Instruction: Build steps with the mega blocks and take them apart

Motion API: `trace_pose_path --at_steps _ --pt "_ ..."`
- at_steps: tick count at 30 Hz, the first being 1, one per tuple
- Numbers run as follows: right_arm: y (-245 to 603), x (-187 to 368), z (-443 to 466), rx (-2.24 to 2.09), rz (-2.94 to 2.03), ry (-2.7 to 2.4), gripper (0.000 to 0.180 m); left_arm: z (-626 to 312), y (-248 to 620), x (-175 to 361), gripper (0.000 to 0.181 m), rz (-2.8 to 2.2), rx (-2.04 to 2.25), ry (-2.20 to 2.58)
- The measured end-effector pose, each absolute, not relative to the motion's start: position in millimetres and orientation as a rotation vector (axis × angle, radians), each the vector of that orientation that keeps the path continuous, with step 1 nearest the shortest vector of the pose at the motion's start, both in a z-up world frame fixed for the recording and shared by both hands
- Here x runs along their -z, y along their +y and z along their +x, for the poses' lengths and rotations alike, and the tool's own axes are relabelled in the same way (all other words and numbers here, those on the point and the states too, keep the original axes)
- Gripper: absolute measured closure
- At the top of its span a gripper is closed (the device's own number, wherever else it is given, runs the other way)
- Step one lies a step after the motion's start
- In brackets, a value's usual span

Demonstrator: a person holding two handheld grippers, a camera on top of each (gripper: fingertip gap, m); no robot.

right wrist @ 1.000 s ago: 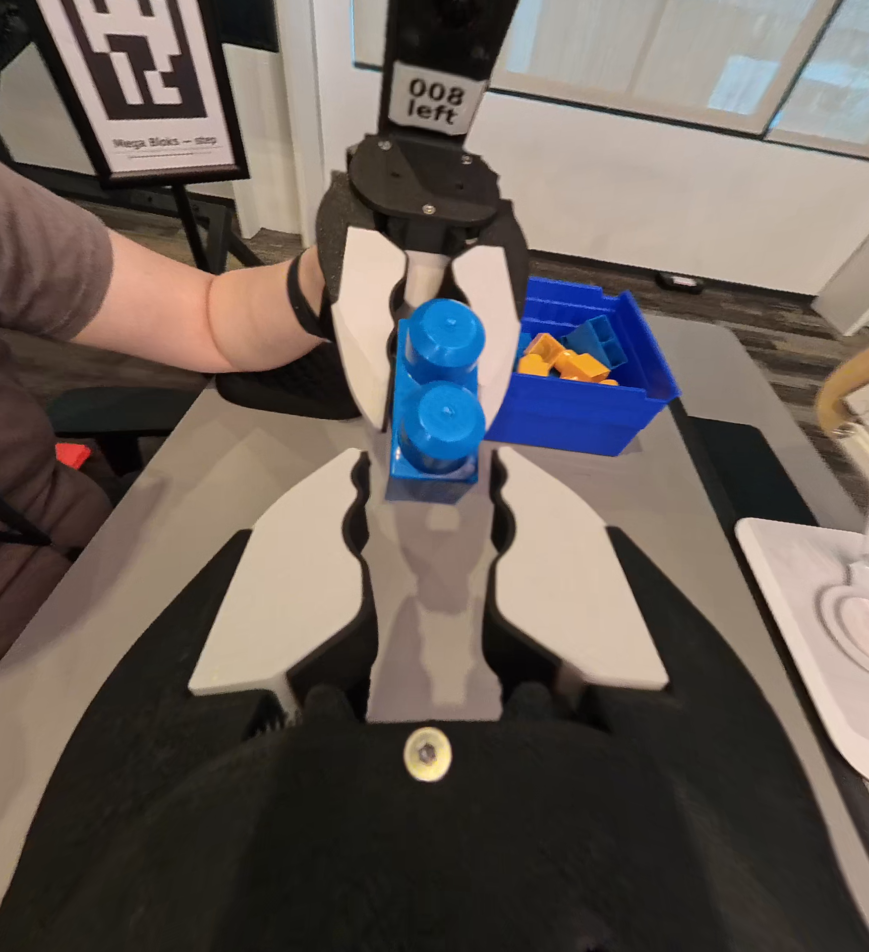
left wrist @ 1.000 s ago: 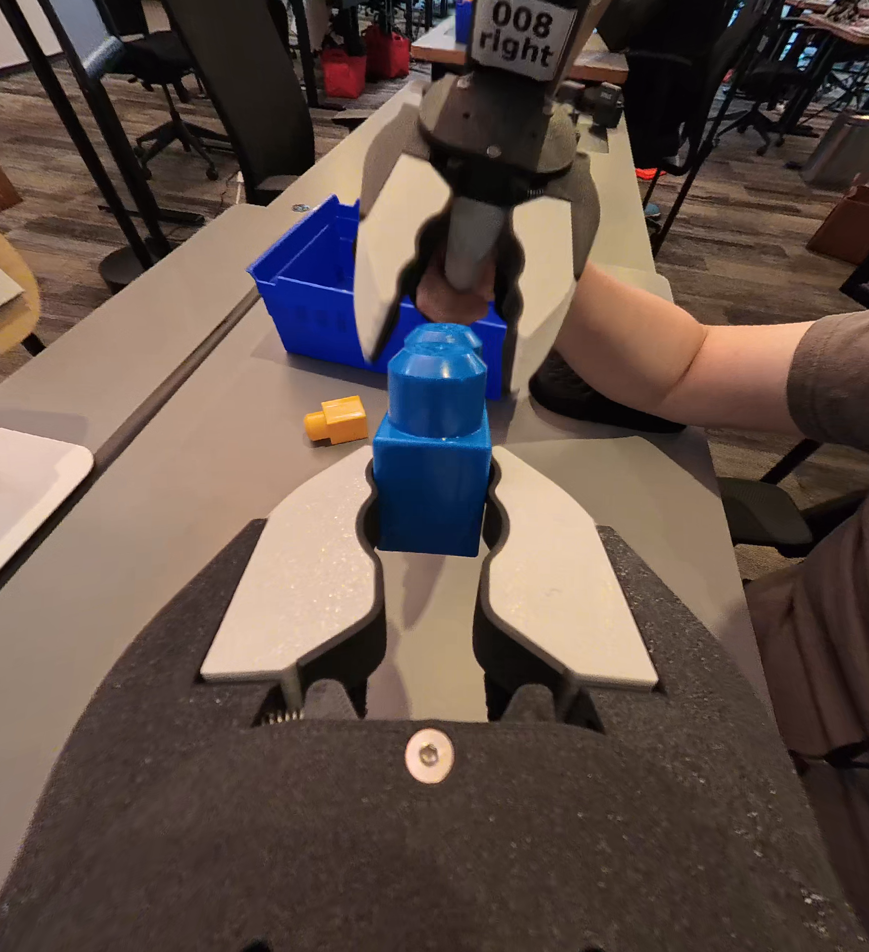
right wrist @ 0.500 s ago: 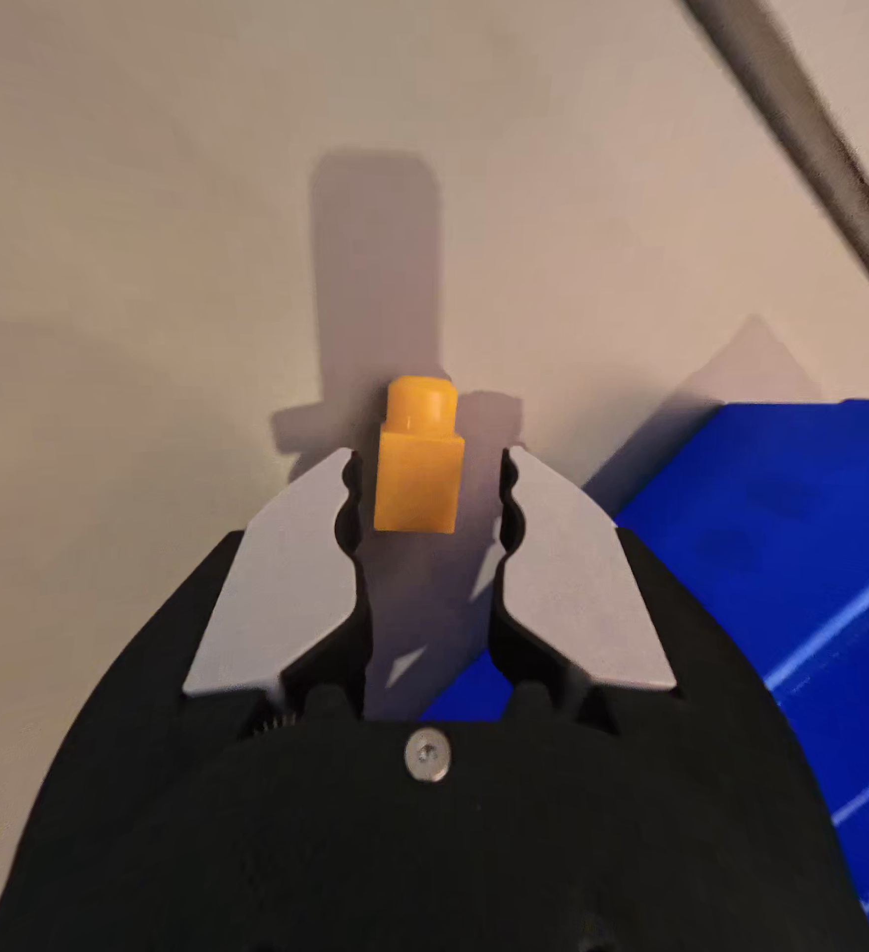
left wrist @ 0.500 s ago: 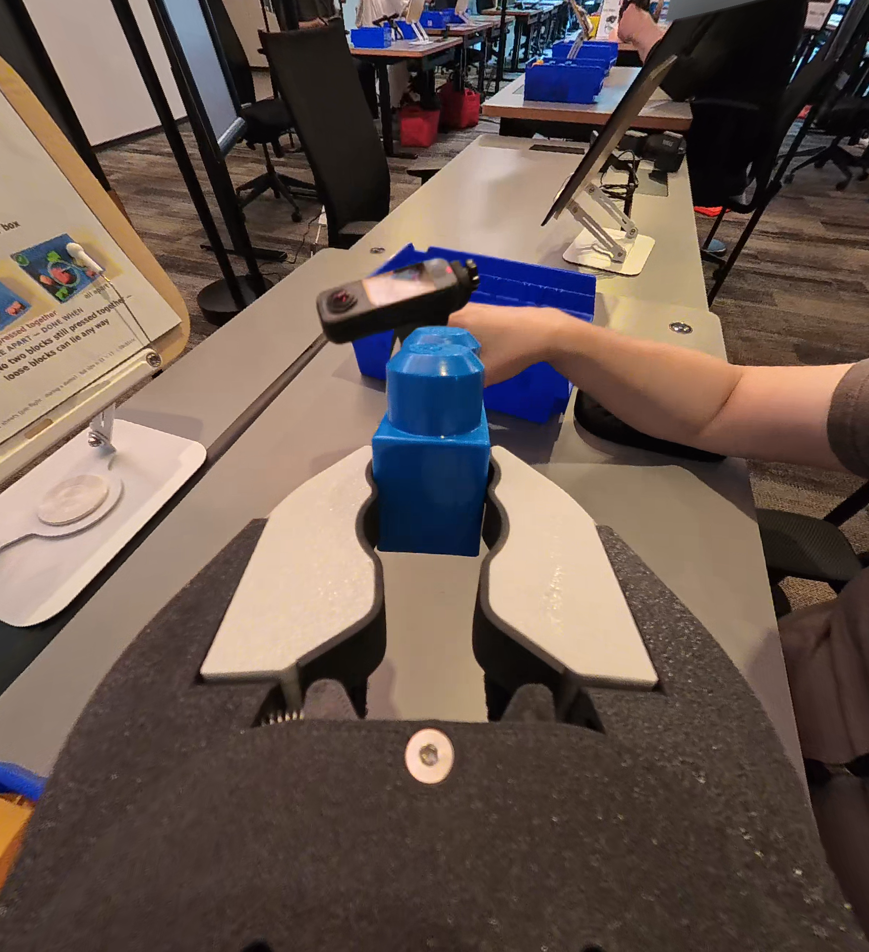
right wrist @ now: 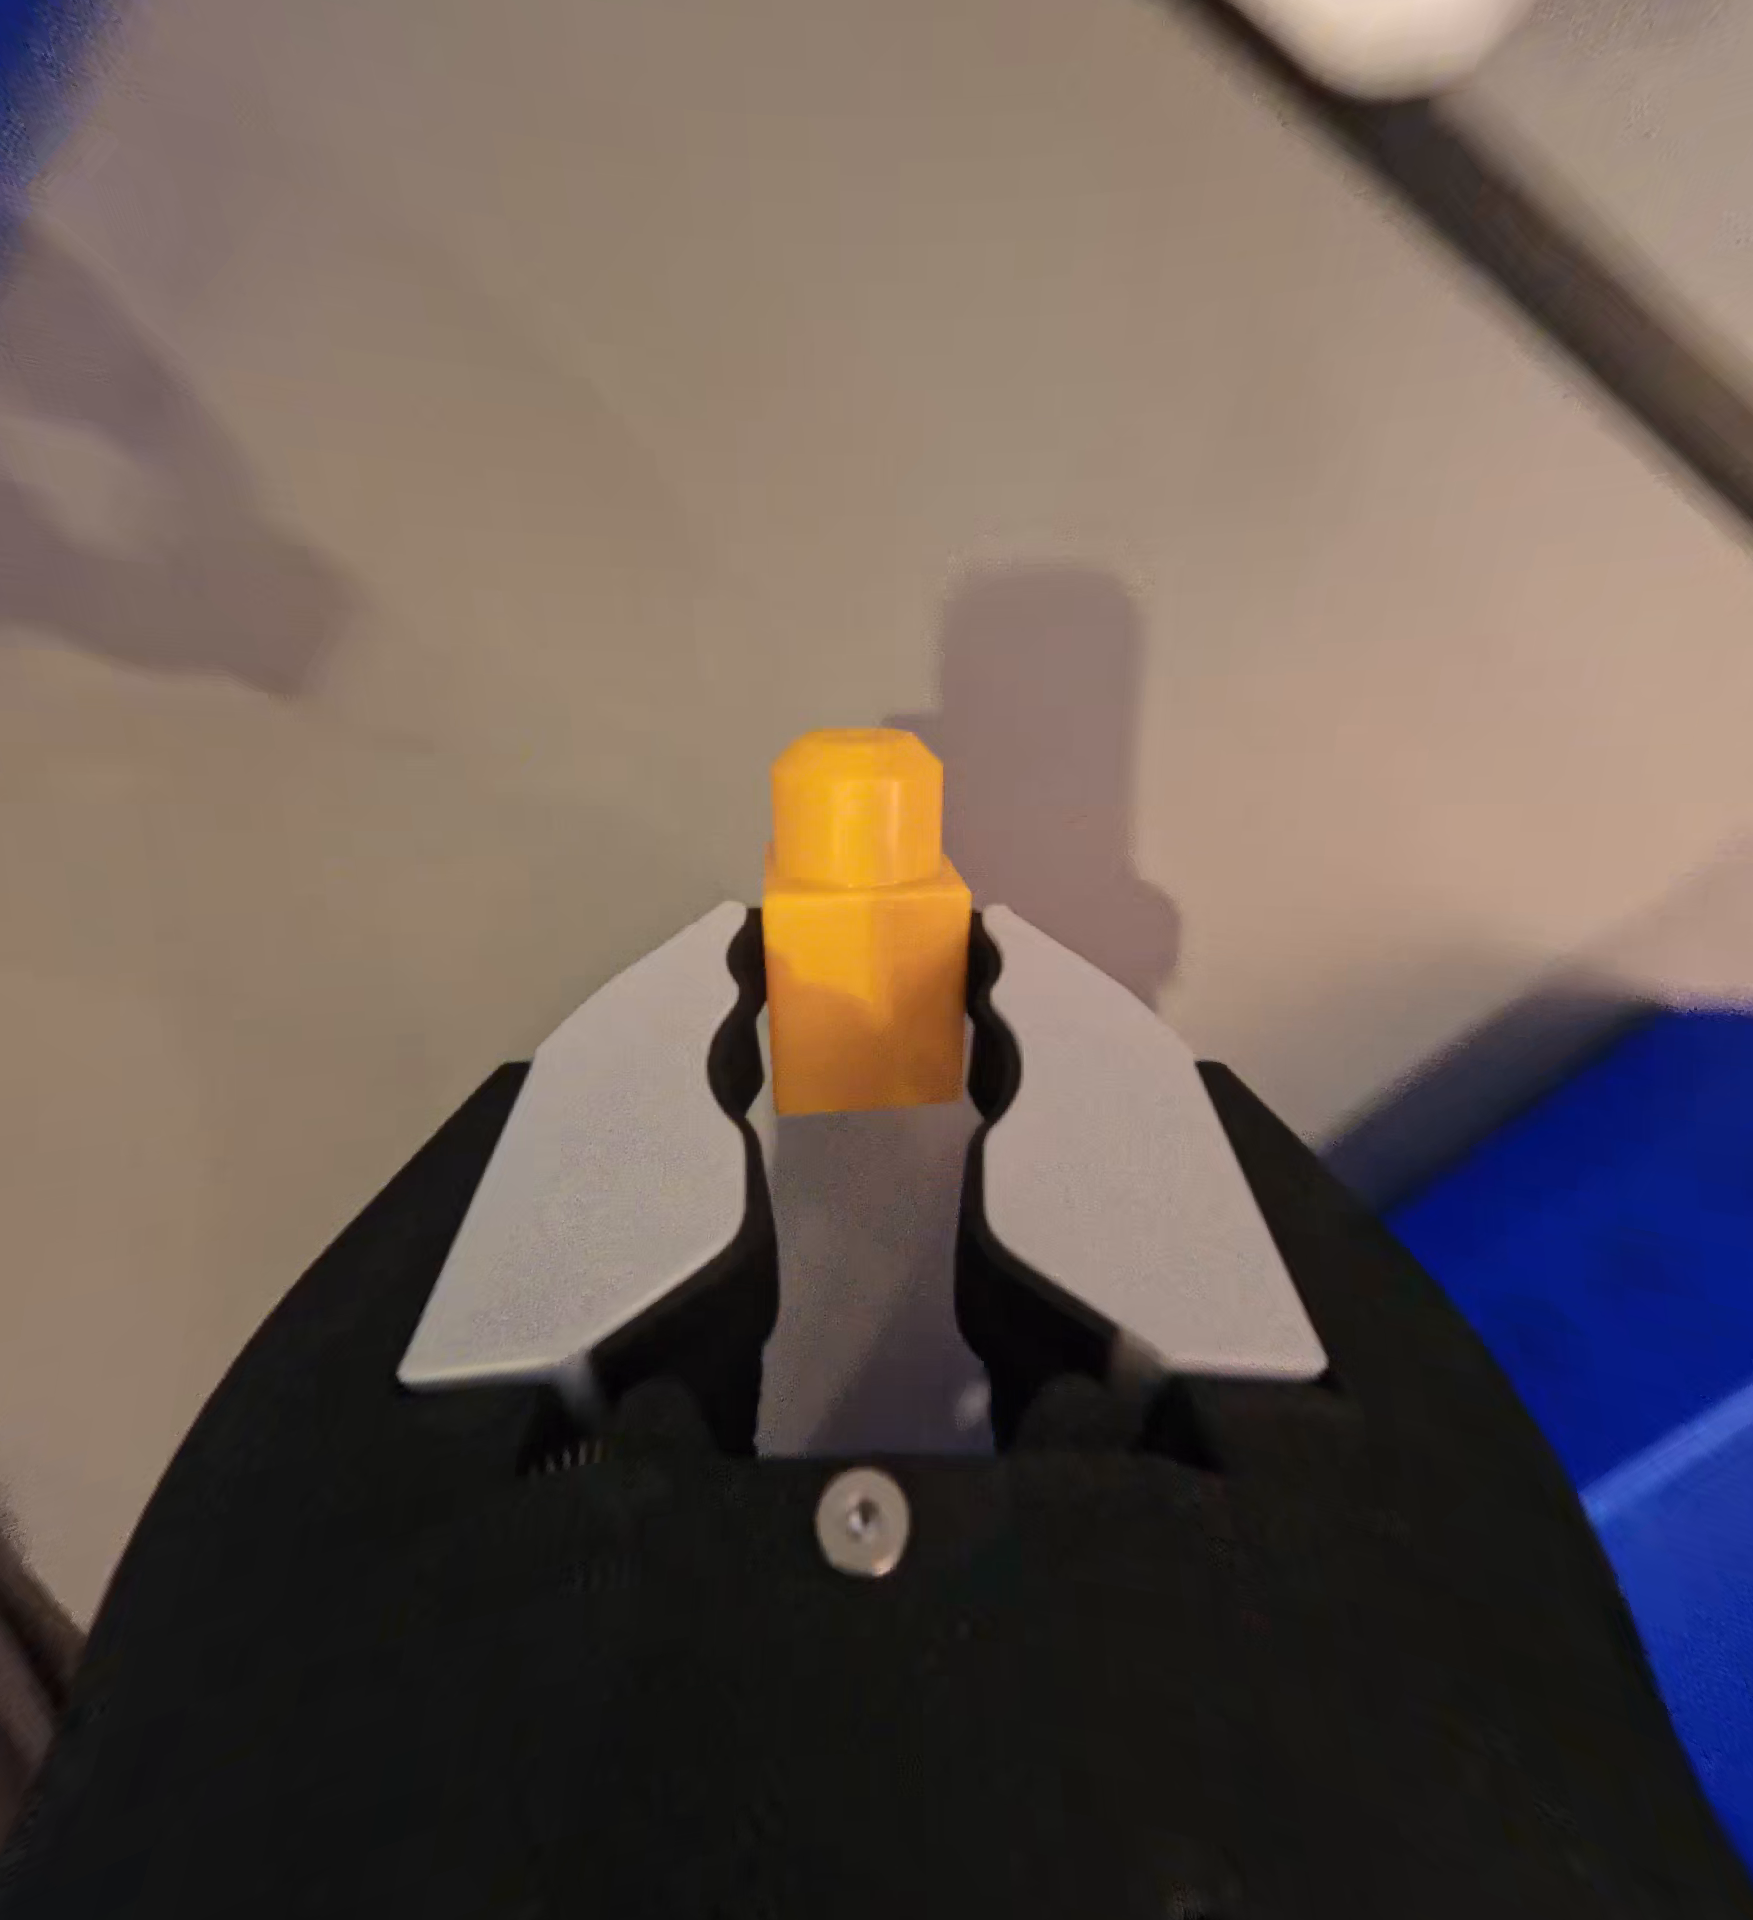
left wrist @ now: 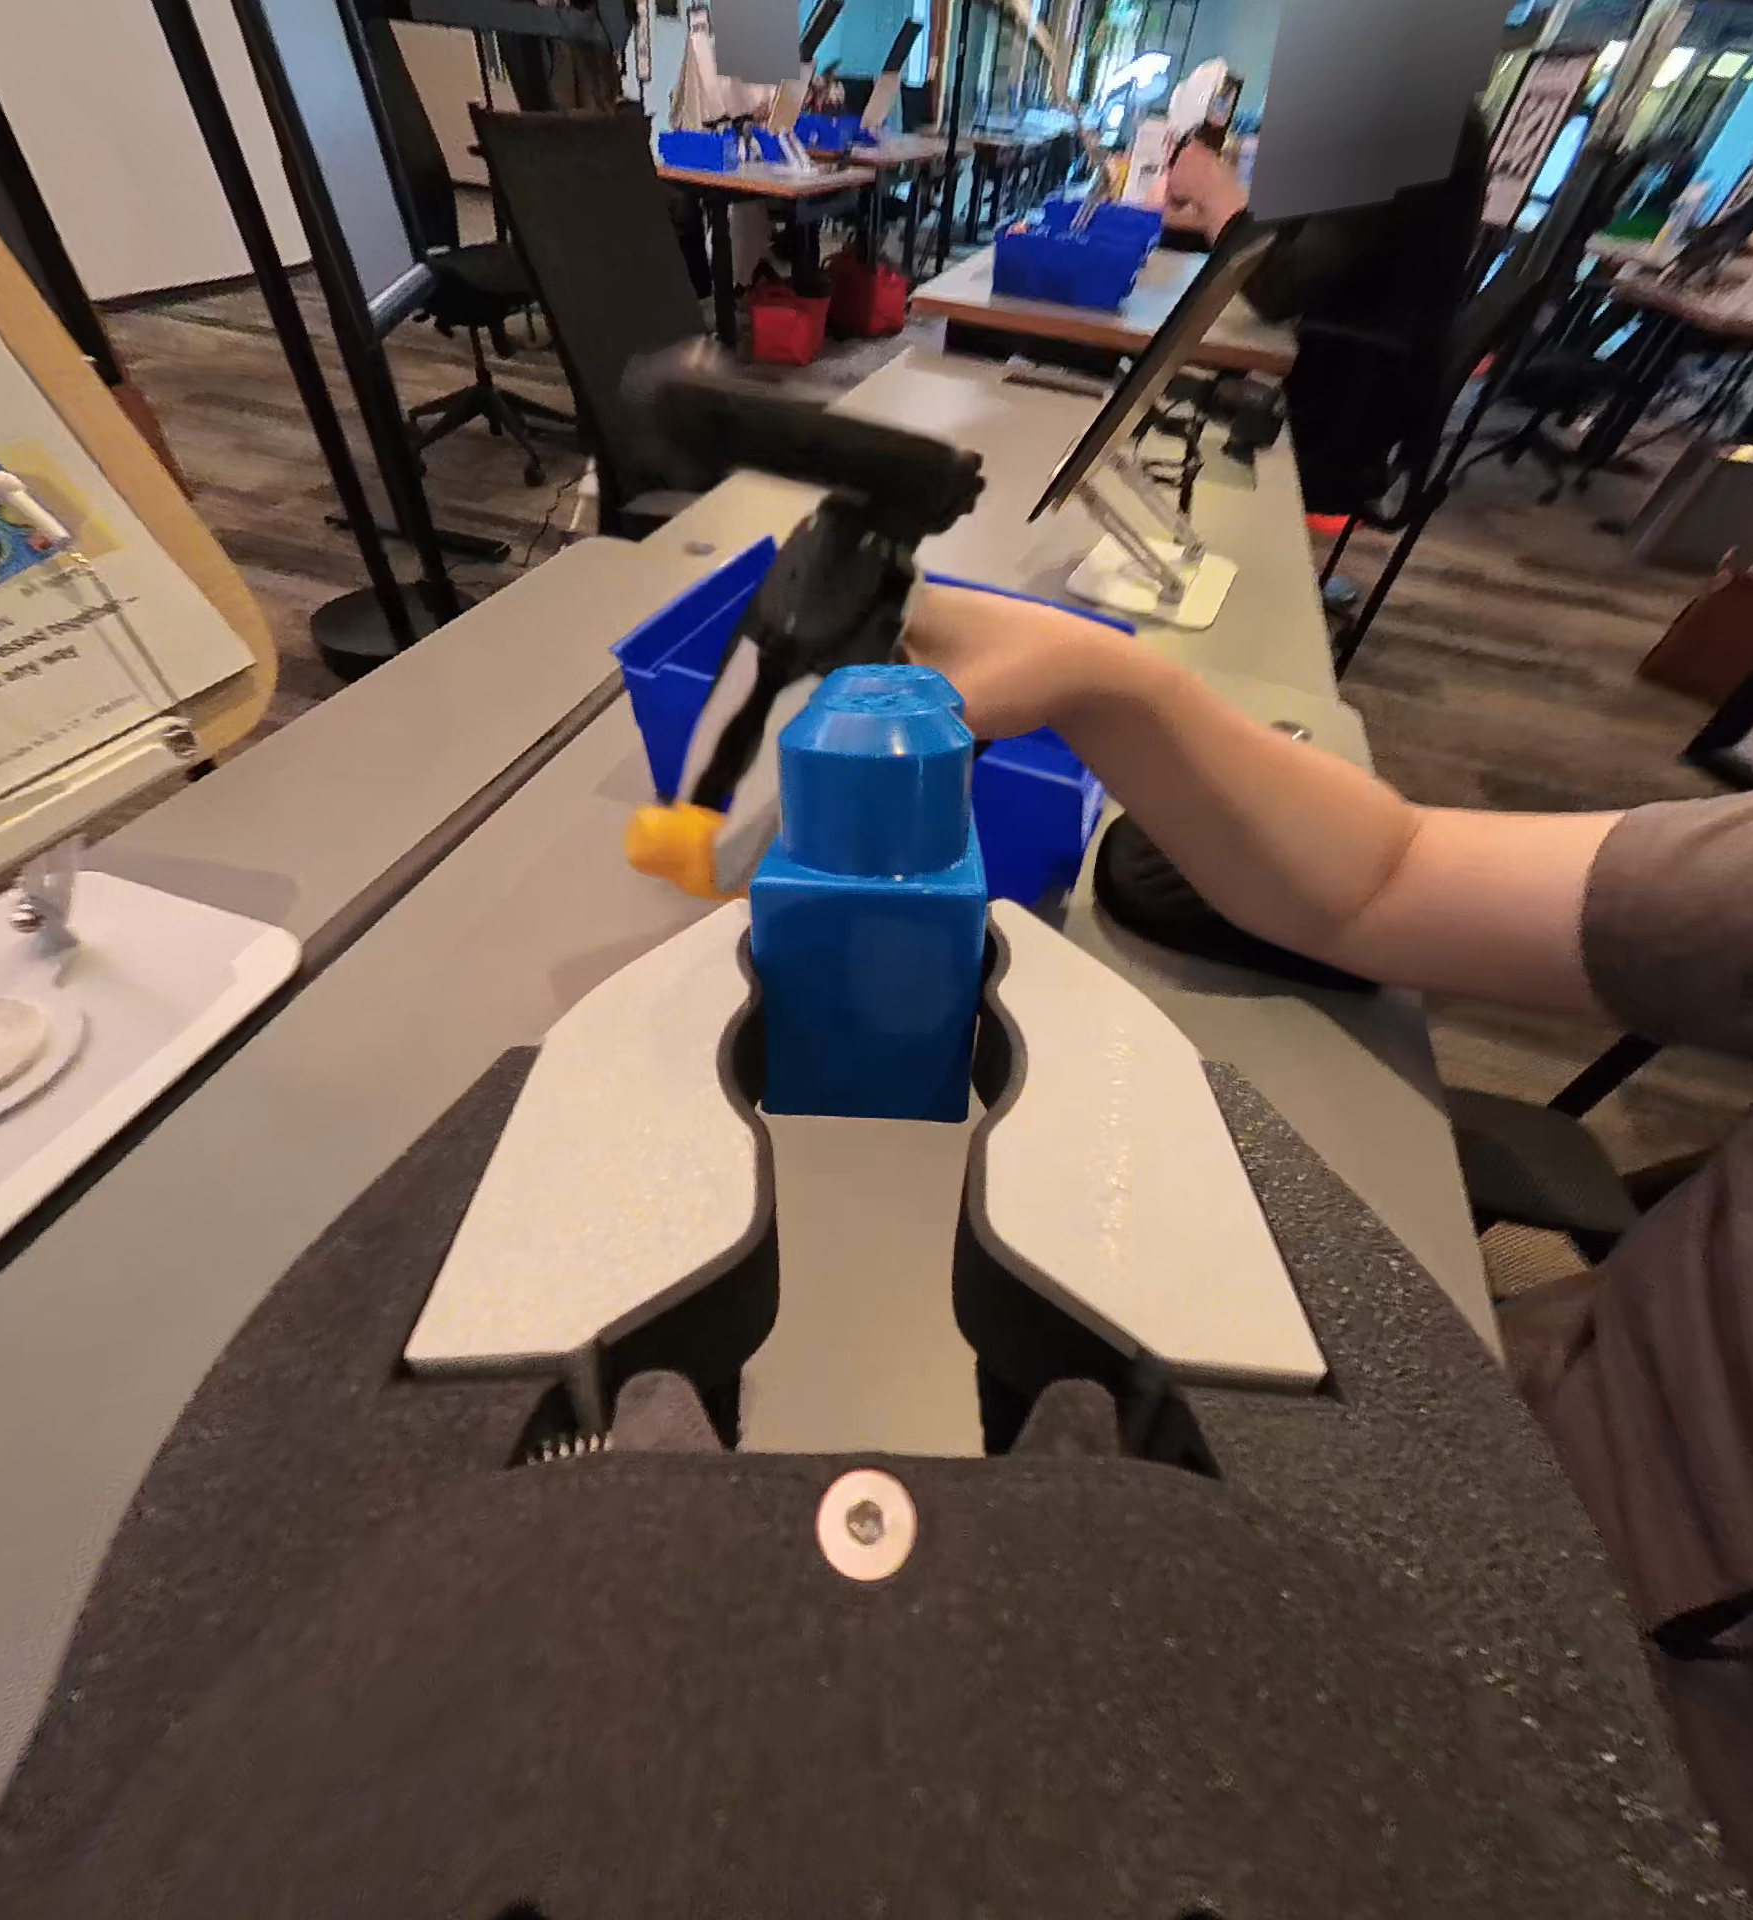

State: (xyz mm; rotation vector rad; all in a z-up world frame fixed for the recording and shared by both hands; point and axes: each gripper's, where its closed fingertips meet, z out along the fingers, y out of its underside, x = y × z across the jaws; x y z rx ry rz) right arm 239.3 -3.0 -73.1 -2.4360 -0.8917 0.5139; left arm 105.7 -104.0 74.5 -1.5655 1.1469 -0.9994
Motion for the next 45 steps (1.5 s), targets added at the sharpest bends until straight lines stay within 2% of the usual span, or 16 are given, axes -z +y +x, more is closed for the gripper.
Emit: trace_pose_path --at_steps 5,9,17,26,45 --pt "-41 -92 187 -1.15 -1.546 -0.762 0.143 123 -105 -69 0.145 -1.556 1.208 1.06" --pt "-73 -140 186 -1.41 -1.207 -0.67 0.143 133 -107 -61 0.144 -1.562 1.306 1.038" --pt "-86 -125 153 -1.619 -1.179 -0.662 0.143 141 -108 -60 0.145 -1.533 1.323 1.003" --pt "-88 -114 140 -1.443 -1.254 -0.719 0.142 141 -110 -67 0.145 -1.492 1.436 0.942" --pt "-97 -116 138 -1.399 -1.214 -0.742 0.142 139 -116 -76 0.146 -1.43 1.432 0.935"
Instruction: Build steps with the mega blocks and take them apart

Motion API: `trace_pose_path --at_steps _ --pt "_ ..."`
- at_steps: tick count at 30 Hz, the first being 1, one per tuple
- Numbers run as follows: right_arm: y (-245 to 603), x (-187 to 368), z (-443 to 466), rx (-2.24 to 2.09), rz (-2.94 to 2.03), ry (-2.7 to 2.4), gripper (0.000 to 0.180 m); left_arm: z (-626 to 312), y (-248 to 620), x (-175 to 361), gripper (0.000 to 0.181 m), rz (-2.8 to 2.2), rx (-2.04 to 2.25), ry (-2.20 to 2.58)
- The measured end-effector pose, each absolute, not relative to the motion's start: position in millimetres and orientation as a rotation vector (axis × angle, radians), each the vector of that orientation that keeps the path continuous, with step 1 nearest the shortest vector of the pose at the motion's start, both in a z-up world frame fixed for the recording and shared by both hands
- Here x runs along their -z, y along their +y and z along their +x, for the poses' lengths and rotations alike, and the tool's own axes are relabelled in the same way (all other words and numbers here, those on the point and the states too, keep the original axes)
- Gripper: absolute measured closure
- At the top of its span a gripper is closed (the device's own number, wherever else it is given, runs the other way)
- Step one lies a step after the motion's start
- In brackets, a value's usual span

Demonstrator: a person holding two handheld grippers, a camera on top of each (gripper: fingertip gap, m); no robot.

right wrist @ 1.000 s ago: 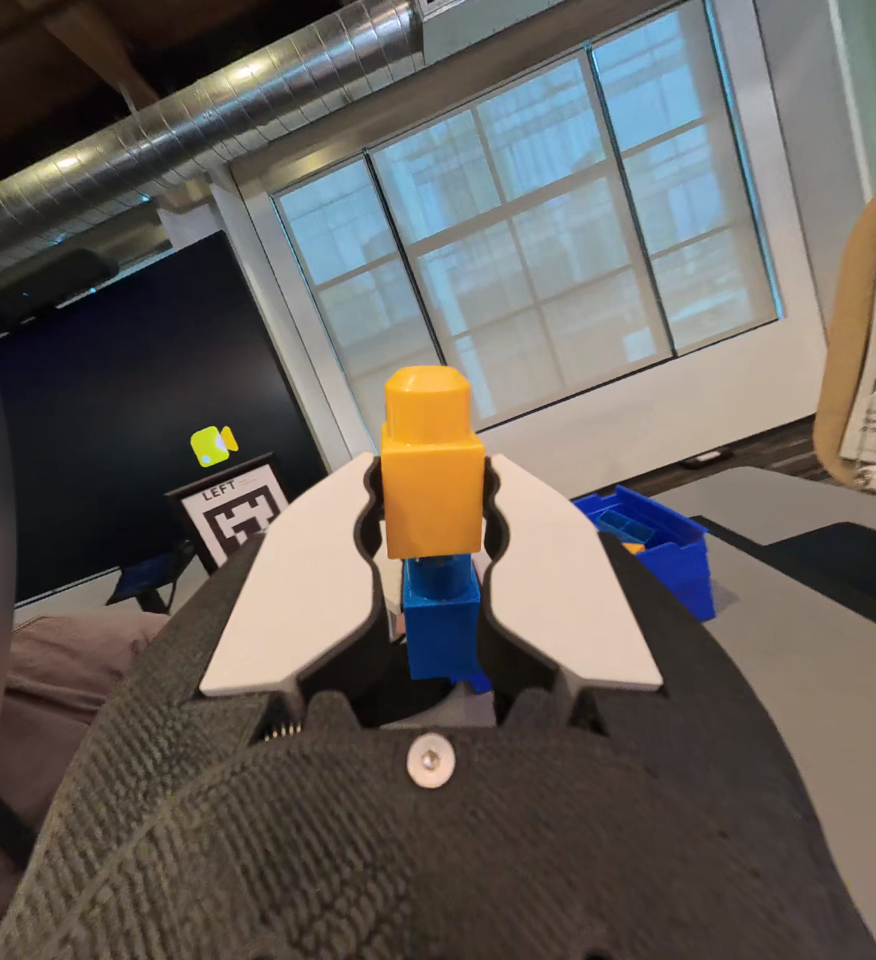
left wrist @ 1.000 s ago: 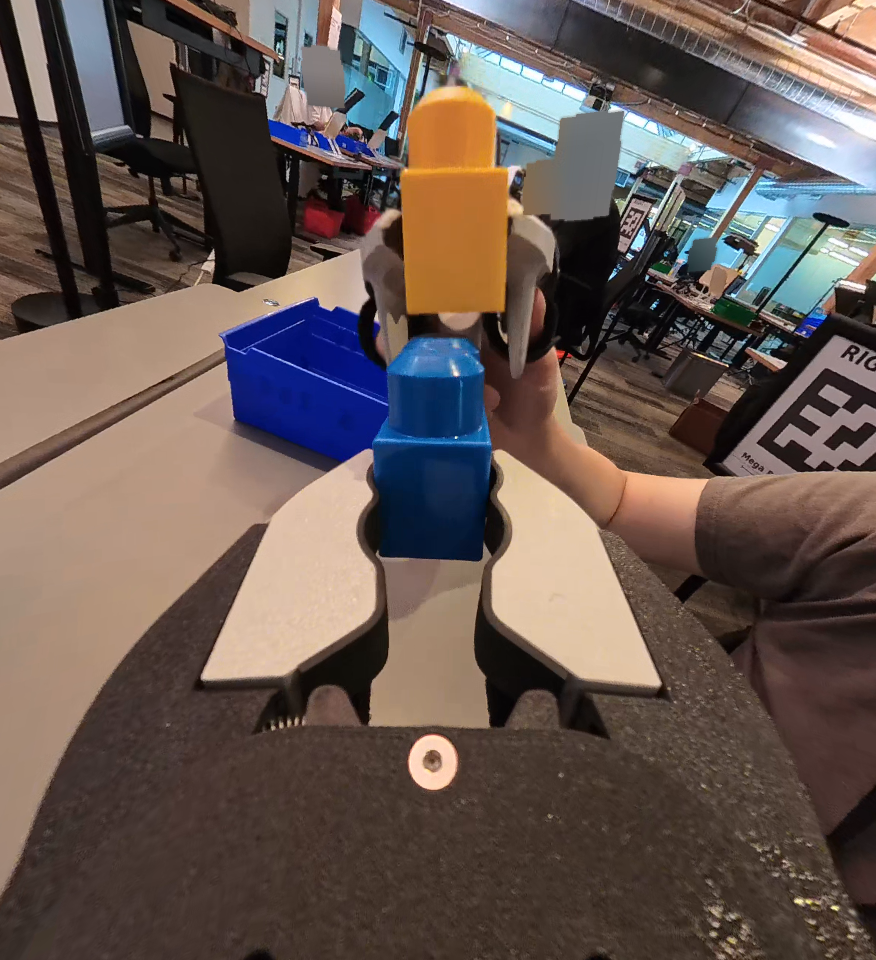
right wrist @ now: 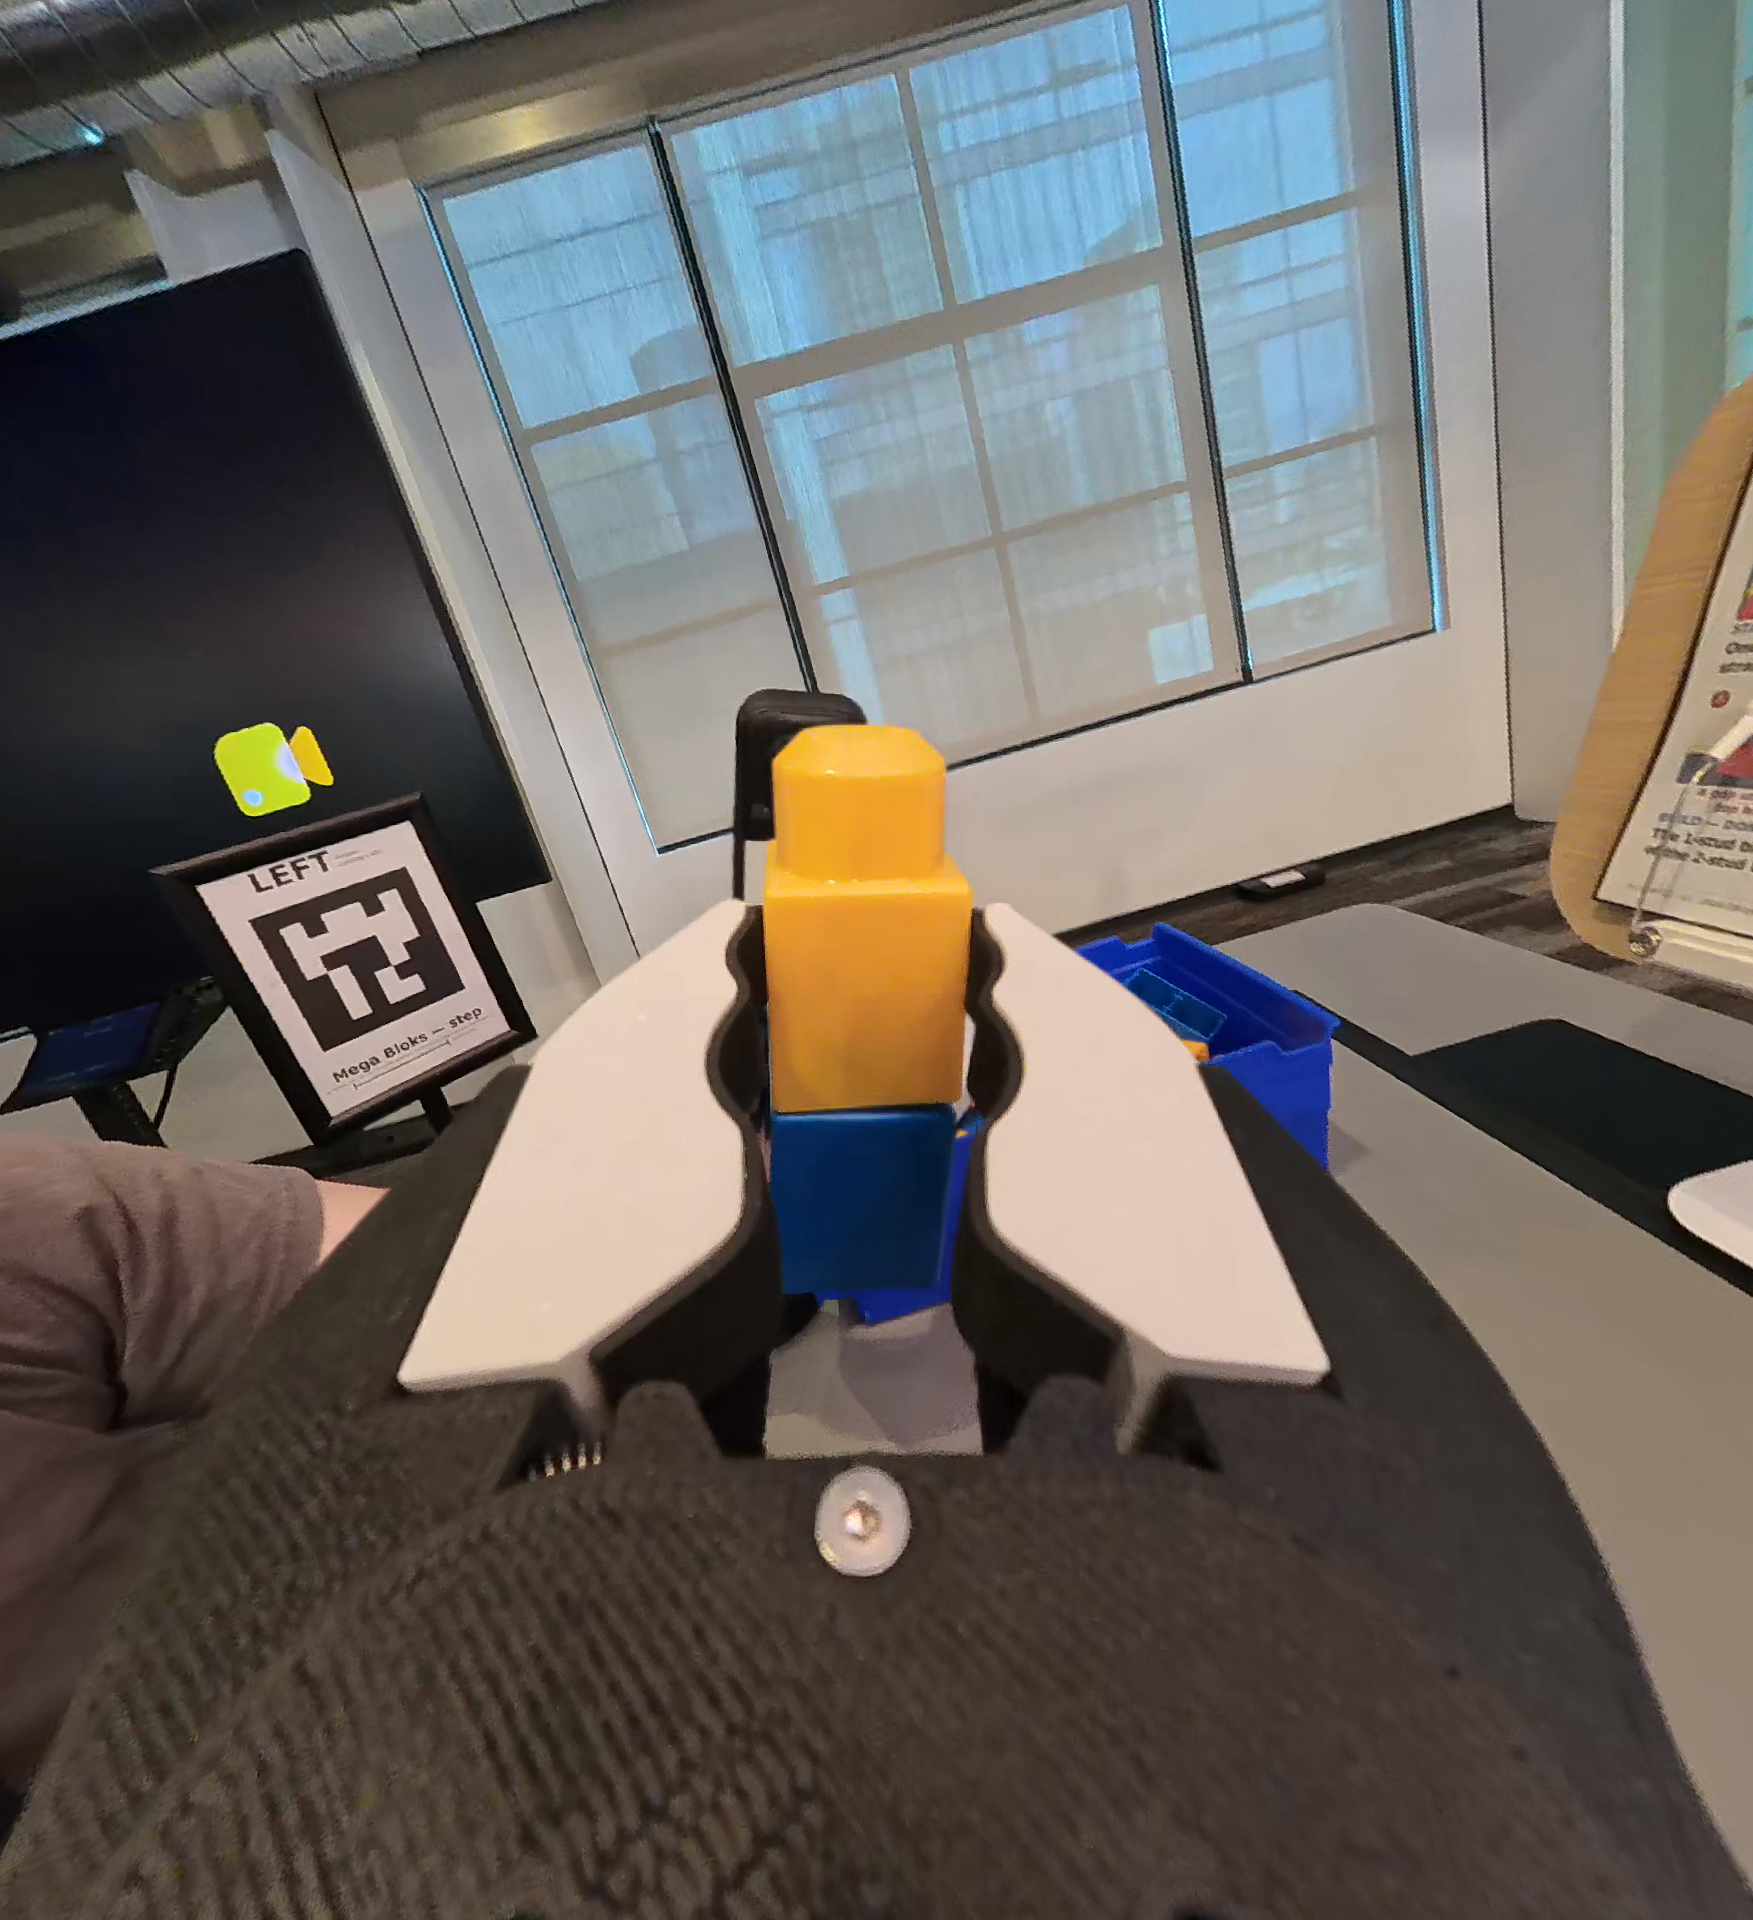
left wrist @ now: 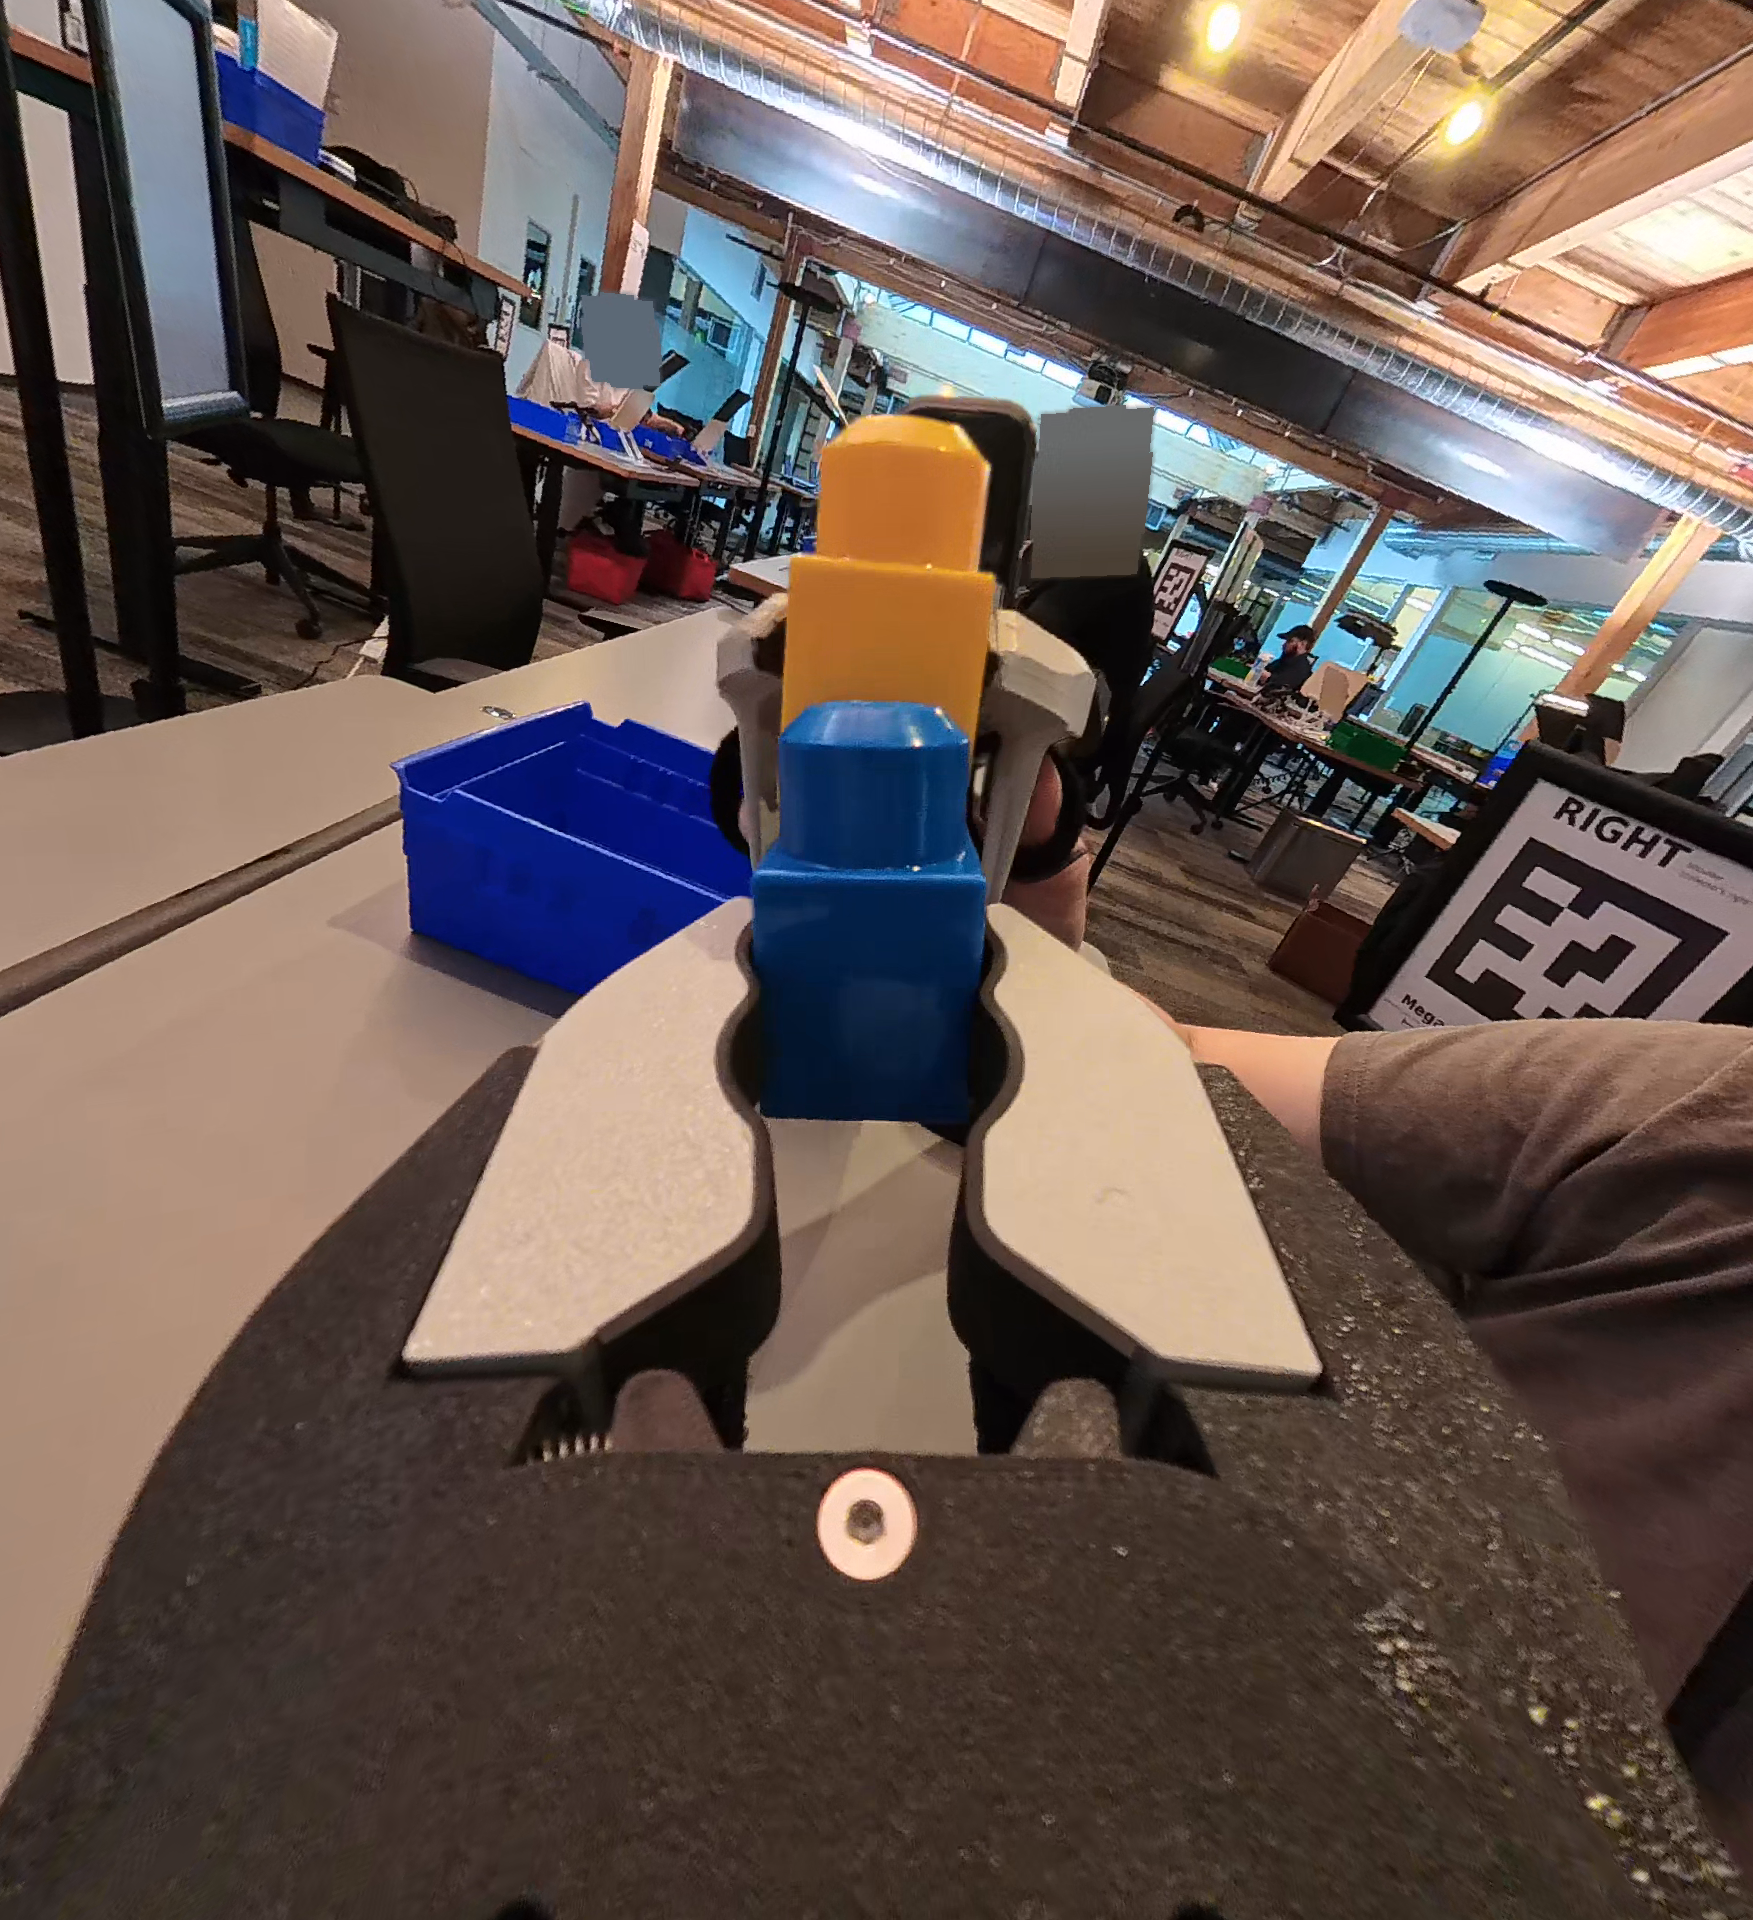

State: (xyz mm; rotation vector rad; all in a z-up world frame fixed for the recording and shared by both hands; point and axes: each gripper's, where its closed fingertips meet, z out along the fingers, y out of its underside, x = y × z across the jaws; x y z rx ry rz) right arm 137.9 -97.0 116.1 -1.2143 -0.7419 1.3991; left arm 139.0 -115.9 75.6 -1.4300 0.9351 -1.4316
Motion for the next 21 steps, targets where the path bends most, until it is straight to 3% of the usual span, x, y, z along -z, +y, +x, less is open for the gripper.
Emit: trace_pose_path --at_steps 21 --pt "-105.3 -122.2 137.9 -1.401 -1.157 -0.762 0.142 138.6 -122.7 -81.7 0.145 -1.407 1.375 0.972"
